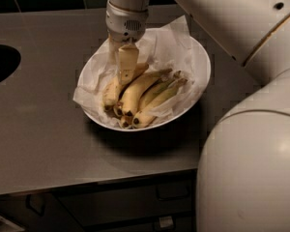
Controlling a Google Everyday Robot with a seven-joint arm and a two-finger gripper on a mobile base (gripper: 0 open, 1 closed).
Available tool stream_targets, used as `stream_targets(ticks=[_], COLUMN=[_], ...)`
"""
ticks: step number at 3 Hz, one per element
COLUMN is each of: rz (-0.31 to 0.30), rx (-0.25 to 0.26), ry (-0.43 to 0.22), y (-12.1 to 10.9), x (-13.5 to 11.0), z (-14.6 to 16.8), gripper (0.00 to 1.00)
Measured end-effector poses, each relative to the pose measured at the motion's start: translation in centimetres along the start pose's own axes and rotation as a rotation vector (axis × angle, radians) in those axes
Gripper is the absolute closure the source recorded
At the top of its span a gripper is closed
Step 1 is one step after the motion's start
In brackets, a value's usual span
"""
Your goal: Pick banana from white bowl
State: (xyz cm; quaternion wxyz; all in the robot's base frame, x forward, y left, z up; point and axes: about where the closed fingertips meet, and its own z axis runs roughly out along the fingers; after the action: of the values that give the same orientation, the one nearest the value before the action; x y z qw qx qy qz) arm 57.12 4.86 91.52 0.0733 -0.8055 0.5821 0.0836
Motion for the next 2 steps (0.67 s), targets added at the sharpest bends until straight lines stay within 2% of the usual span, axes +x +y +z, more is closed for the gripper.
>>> stream_targets(ticks=[2], rz=[0.02], rx=[-0.018], ry=[-0.003], y=[0.61], x=[0.91], z=[0.77], gripper=[0.48])
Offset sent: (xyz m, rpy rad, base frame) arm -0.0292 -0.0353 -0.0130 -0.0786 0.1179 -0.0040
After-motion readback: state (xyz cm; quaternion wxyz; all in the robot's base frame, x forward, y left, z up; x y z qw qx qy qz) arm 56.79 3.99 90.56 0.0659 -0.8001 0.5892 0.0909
